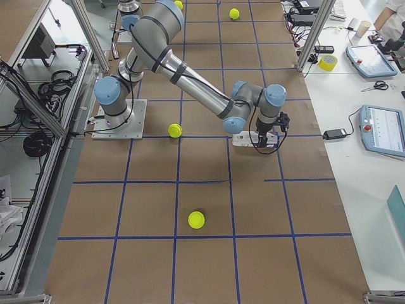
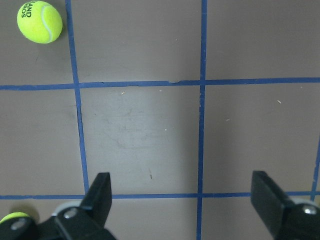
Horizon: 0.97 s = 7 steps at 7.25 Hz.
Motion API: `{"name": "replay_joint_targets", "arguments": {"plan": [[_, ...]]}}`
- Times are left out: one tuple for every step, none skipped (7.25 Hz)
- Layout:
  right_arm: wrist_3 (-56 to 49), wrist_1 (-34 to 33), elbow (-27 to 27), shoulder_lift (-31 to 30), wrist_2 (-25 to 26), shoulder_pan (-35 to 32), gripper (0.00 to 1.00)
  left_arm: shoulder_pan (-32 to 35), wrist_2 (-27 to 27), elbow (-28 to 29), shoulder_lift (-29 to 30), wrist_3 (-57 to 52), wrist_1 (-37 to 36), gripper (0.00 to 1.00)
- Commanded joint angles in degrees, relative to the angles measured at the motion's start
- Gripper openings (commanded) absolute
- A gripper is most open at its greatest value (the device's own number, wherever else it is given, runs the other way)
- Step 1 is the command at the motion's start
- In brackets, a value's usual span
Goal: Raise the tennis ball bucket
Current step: 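Close the right gripper around the can's body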
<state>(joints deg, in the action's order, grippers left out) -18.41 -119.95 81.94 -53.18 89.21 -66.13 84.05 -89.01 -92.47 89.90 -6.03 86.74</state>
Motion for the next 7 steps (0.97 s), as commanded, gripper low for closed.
{"name": "replay_joint_targets", "arguments": {"plan": [[-0.04, -0.19, 0.06, 1.14, -0.09, -0.14, 1.00, 1.54, 2.85, -0.08, -1.04, 0.93, 0.10, 1.00], [-0.13, -0.19, 0.06, 1.23, -0.09, -0.14, 1.00, 1.72, 2.87, -0.08, -1.30, 0.93, 0.18, 1.00], [-0.13, -0.19, 0.32, 2.10, -0.09, -0.14, 1.00, 1.73, 2.87, -0.08, -1.31, 0.85, 0.27, 1.00], [-0.05, -0.19, 0.24, 2.46, -0.09, -0.14, 1.00, 1.73, 2.70, 0.01, -1.31, 0.85, 0.18, 1.00], [0.13, -0.11, 0.32, 2.55, -0.09, -0.14, 1.00, 1.64, 2.87, -0.25, -1.22, 0.59, 0.27, 1.00], [0.13, -0.11, 0.32, 2.64, -0.09, -0.22, 1.00, 1.81, 3.05, -0.25, -1.57, -0.11, 1.14, 1.00], [0.22, -0.11, 0.24, 2.55, -0.09, -0.22, 1.00, 1.81, 2.96, -0.34, -1.66, -0.12, 1.32, 1.00]]}}
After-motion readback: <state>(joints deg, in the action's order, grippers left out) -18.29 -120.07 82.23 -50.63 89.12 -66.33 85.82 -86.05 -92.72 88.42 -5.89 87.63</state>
